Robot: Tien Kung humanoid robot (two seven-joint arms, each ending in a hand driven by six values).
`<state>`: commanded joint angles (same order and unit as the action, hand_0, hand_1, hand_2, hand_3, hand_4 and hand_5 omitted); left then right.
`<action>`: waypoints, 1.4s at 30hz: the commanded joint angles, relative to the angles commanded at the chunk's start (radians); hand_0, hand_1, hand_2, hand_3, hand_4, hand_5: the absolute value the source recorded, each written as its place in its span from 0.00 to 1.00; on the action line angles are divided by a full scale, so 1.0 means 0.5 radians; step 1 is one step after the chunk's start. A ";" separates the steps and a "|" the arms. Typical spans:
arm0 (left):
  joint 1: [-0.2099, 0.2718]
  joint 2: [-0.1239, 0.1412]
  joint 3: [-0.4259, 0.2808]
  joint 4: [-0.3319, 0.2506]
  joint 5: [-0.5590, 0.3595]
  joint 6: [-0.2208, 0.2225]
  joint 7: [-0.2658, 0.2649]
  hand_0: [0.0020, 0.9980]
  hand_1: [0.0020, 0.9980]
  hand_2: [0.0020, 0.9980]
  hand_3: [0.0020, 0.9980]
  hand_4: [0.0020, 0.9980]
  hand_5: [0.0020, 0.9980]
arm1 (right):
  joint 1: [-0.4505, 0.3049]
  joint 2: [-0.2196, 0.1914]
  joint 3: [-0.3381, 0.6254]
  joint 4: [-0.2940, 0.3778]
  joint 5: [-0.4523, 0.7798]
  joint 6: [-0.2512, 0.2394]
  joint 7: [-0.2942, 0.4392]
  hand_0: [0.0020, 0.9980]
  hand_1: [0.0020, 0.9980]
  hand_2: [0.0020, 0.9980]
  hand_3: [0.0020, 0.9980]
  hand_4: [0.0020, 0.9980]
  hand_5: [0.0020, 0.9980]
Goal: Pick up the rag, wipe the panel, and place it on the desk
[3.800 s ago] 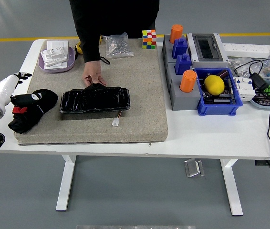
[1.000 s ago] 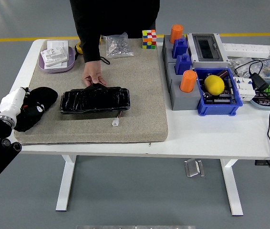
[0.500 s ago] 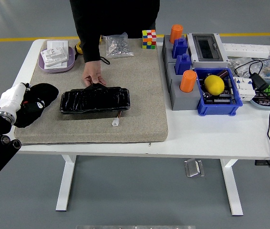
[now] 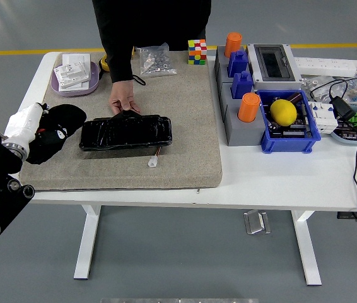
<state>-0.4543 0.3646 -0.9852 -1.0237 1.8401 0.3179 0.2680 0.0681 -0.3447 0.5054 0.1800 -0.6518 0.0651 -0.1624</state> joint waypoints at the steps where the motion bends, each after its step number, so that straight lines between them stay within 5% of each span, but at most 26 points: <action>1: -0.003 -0.009 0.003 -0.007 0.007 0.011 0.002 0.25 0.19 0.49 0.34 0.29 0.00 | 0.000 -0.001 0.004 0.000 -0.004 0.000 -0.002 0.72 0.58 0.67 0.58 1.00 0.42; 19: -0.058 -0.074 0.190 -0.052 0.005 0.031 0.027 0.24 0.18 0.49 0.36 0.27 0.00 | 0.007 -0.013 -0.005 0.000 0.003 -0.001 0.002 0.72 0.58 0.67 0.58 1.00 0.42; 42: -0.289 -0.196 0.536 -0.003 -0.047 0.028 0.033 0.24 0.18 0.50 0.37 0.28 0.00 | 0.036 -0.046 -0.029 0.000 0.005 0.008 -0.006 0.72 0.58 0.67 0.58 1.00 0.42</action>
<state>-0.5988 0.2668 -0.7171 -1.0252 1.8168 0.3318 0.2844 0.0862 -0.3675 0.4907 0.1800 -0.6491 0.0691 -0.1653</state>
